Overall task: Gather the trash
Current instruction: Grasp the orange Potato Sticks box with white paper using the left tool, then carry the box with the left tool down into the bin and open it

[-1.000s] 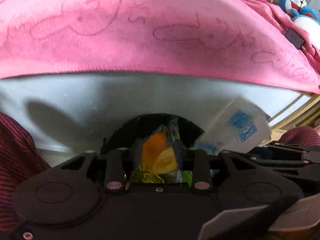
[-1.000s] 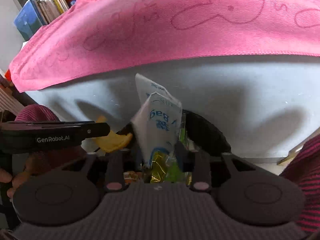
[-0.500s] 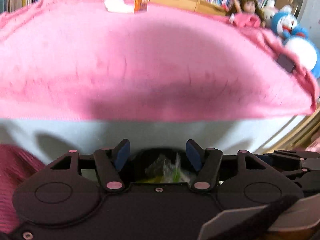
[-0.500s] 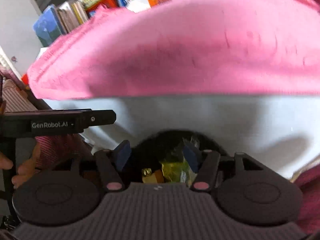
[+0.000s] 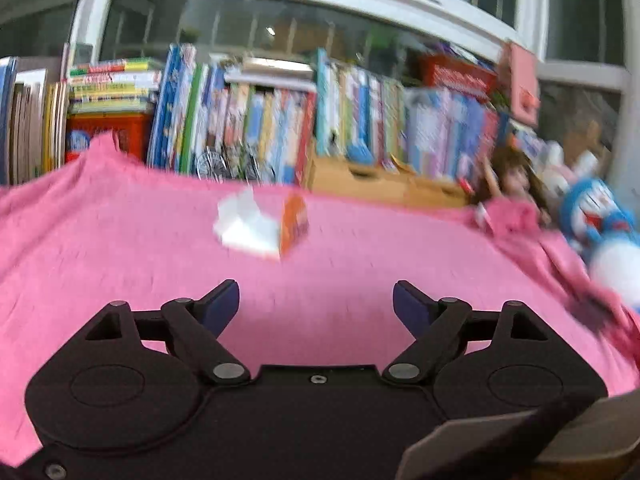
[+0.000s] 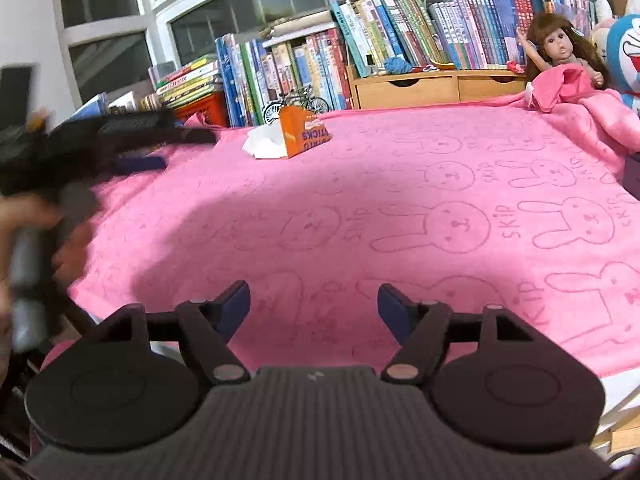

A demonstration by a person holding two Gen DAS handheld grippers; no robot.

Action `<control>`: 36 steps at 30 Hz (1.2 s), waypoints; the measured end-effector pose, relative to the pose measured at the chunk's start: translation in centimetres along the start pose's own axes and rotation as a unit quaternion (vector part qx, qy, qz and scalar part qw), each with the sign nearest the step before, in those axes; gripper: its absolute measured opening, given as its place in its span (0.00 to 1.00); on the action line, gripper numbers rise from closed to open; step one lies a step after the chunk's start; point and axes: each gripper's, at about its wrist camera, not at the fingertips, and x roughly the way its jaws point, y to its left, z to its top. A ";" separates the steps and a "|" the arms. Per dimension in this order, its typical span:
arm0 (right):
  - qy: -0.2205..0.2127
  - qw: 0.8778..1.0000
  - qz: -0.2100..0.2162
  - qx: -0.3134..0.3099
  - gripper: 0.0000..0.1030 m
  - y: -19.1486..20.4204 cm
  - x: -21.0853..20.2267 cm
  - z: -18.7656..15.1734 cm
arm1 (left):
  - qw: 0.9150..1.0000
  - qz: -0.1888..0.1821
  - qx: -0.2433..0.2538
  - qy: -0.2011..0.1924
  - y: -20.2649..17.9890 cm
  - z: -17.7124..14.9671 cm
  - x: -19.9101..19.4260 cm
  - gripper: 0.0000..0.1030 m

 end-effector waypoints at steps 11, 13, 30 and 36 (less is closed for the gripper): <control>-0.006 1.000 0.000 0.005 0.78 -1.4 1.1 -0.7 | 0.993 0.100 -0.031 0.058 -0.9 4.2 19.8 0.74; -0.009 1.000 0.007 0.000 0.78 -1.7 1.2 -0.7 | 0.991 0.110 -0.038 0.072 -0.9 4.1 22.2 0.70; -0.040 0.997 0.061 -0.012 0.78 -4.1 0.3 -1.7 | 0.997 0.018 0.020 0.071 -3.5 0.1 13.5 0.05; -0.042 0.996 0.064 -0.042 0.78 -4.0 -2.1 -3.6 | 0.997 -0.021 0.042 0.068 -6.5 -3.8 1.2 0.05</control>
